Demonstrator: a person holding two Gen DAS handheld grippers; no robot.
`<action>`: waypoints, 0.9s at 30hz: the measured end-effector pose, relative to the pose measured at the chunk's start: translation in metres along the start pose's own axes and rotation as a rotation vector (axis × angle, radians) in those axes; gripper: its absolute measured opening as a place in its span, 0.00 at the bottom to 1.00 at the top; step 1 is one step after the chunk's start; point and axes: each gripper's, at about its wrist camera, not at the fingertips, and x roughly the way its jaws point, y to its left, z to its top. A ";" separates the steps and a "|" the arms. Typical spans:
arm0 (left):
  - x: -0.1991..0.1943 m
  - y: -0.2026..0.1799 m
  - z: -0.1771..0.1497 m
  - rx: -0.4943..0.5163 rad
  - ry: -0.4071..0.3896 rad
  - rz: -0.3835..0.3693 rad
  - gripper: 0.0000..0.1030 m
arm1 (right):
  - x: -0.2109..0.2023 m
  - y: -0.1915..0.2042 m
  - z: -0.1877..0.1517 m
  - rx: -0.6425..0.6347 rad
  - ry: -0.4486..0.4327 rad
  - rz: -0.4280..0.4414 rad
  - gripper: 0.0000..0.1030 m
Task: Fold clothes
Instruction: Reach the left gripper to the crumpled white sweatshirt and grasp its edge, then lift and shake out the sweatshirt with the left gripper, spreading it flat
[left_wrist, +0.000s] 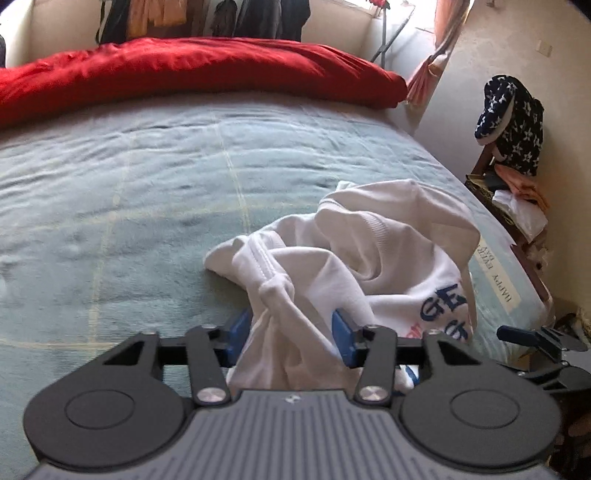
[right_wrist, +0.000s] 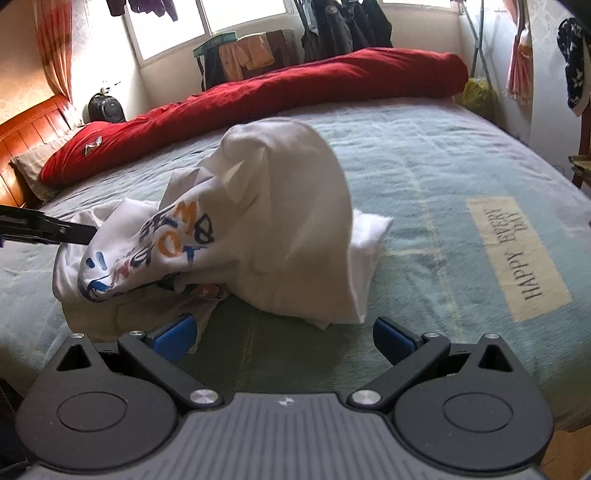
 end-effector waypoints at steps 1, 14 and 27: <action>0.004 0.000 0.000 0.001 0.012 0.006 0.23 | 0.000 -0.001 0.000 -0.001 -0.003 -0.001 1.00; -0.001 -0.007 0.001 0.126 -0.029 0.123 0.04 | -0.001 -0.002 0.024 -0.092 -0.032 -0.005 1.00; -0.002 -0.010 -0.007 0.195 -0.038 0.127 0.05 | 0.056 0.010 0.107 -0.262 -0.012 -0.156 1.00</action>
